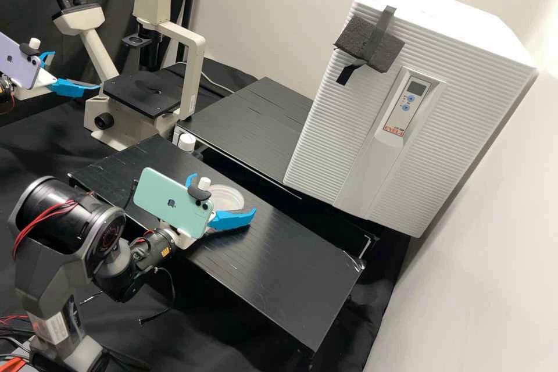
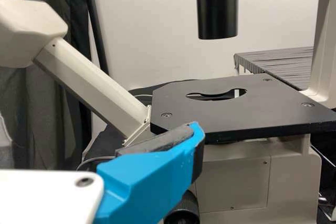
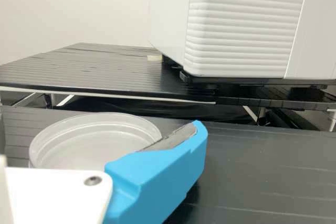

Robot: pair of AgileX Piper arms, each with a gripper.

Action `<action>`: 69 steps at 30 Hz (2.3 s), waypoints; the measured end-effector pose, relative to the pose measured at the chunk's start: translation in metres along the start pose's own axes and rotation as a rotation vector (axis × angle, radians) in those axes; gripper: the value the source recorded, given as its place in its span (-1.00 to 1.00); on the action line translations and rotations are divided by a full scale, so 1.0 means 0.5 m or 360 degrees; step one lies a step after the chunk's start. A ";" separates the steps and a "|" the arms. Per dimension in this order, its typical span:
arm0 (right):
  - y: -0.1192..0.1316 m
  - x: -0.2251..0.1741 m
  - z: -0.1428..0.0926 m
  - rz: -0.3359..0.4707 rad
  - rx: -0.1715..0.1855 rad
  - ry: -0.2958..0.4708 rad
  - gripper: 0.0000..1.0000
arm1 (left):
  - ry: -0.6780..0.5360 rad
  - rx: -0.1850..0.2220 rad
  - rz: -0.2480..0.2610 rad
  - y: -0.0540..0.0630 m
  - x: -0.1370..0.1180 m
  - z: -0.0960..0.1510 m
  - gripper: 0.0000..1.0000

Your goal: Open the petri dish lid.

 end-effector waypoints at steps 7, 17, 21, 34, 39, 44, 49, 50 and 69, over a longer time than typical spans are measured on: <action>0.000 0.000 0.000 -0.0001 -0.0001 0.0002 -1.00 | 0.0000 0.0000 0.0000 0.000 0.000 0.000 1.00; -0.001 0.006 -0.001 0.0001 0.0000 0.0004 -1.00 | 0.0000 0.0000 0.0000 0.000 0.000 0.000 1.00; -0.002 0.006 0.000 -0.0003 -0.0001 0.0000 -1.00 | 0.0000 0.0000 0.0000 0.000 0.000 0.000 1.00; -0.002 0.012 -0.002 -0.0001 -0.0001 0.0002 -1.00 | 0.0000 0.0000 0.0000 0.000 0.000 0.000 1.00; -0.002 0.012 -0.002 -0.0001 -0.0001 0.0002 -1.00 | 0.0000 0.0000 0.0000 0.000 0.000 0.000 1.00; -0.001 0.013 0.000 -0.0002 -0.0004 0.0006 -1.00 | 0.0000 0.0000 0.0000 0.000 0.000 0.000 1.00; 0.005 0.012 -0.002 0.0002 0.0020 0.0022 -1.00 | 0.0000 0.0000 0.0000 0.000 0.000 0.000 1.00; 0.008 0.011 -0.003 0.0011 0.0020 0.0029 -1.00 | 0.0000 0.0000 0.0000 0.000 0.000 0.000 1.00; 0.056 -0.011 0.018 0.0143 0.0107 0.0008 -1.00 | 0.0000 0.0000 0.0000 0.000 0.000 0.000 1.00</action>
